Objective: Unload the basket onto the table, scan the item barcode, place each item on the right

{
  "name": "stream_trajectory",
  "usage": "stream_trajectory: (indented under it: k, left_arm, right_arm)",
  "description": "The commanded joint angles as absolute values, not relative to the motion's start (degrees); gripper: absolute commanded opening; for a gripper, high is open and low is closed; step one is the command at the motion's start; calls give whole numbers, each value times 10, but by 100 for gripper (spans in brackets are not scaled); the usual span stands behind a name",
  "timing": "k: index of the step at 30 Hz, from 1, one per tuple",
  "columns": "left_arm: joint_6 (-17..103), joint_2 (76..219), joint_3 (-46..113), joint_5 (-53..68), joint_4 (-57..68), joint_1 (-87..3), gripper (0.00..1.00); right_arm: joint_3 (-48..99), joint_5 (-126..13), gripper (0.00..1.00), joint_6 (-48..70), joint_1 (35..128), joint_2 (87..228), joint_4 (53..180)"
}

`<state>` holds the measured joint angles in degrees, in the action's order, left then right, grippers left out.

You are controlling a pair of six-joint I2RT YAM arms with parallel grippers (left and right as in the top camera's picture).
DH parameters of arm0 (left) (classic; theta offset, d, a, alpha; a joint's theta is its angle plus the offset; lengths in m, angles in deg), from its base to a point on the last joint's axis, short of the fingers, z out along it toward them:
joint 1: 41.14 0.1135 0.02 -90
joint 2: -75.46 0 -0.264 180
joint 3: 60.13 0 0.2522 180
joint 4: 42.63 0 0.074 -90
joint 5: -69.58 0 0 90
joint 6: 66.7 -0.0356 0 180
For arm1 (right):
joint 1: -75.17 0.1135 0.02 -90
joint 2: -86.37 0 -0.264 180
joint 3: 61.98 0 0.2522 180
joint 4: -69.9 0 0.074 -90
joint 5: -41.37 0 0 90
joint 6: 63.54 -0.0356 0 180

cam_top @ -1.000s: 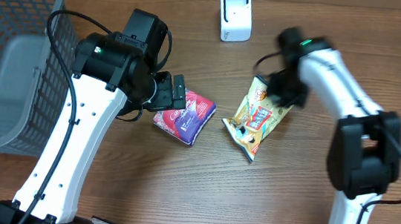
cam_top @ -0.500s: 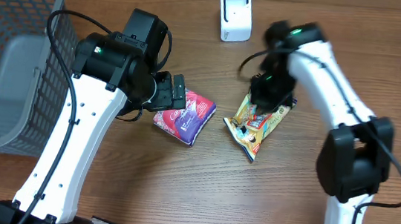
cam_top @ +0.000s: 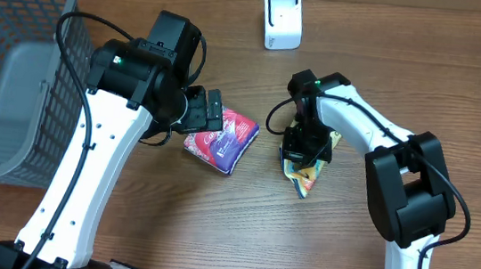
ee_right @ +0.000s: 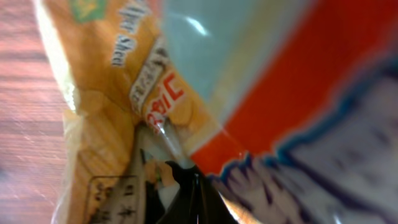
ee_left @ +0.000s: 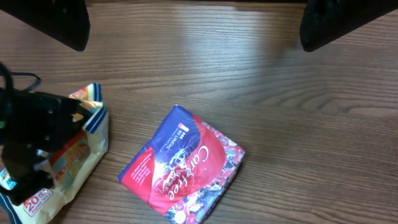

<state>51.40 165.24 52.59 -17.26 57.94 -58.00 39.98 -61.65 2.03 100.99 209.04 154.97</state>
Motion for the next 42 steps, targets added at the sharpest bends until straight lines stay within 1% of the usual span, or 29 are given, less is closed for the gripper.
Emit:
stream_trajectory:
  k: [1, 5, 8, 11, 14, 15, 18, 21, 24, 28, 31, 33, 35, 39, 42]
  left_arm:
    - [505, 1646, 534, -177, 579, -580, 100]
    - [505, 1646, 534, -177, 579, -580, 100]
    - [505, 1646, 534, -177, 579, -580, 100]
    - [505, 1646, 534, -177, 579, -580, 100]
    - [505, 1646, 534, -177, 579, -580, 100]
    - [505, 1646, 534, -177, 579, -580, 100]
    - [505, 1646, 534, -177, 579, -580, 100]
    - [505, 1646, 534, -177, 579, -580, 100]
    - [505, 1646, 534, -177, 579, -580, 100]
    - [505, 1646, 534, -177, 578, -580, 100]
    - [505, 1646, 534, -177, 579, -580, 100]
    - [505, 1646, 534, -177, 579, -580, 100]
    - [505, 1646, 534, -177, 579, -580, 100]
    - [505, 1646, 534, -177, 579, -580, 100]
    - [505, 1646, 534, -177, 579, -580, 100]
  right_arm:
    - [475, -597, 4, 36, 989, 2084, 1613]
    - [588, -555, 4, 44, 974, 2083, 1686]
    - [613, -536, 4, 39, 963, 2083, 1686]
    - [575, -536, 4, 37, 961, 2089, 1645]
    - [496, -535, 4, 34, 961, 2089, 1553]
    - [463, -528, 4, 15, 960, 2089, 1523]
    - [415, -526, 4, 2, 960, 2089, 1491]
    - [413, -529, 4, 3, 961, 2087, 1497]
    - [455, -530, 4, 10, 957, 2082, 1539]
    - [578, -530, 4, 31, 950, 2079, 1677]
    - [601, -529, 4, 69, 954, 2079, 1751]
    - [571, -529, 4, 70, 961, 2079, 1768]
    - [529, -529, 4, 64, 968, 2079, 1747]
    - [445, -540, 4, 48, 976, 2079, 1682]
    - [385, -590, 4, 49, 977, 2080, 1613]
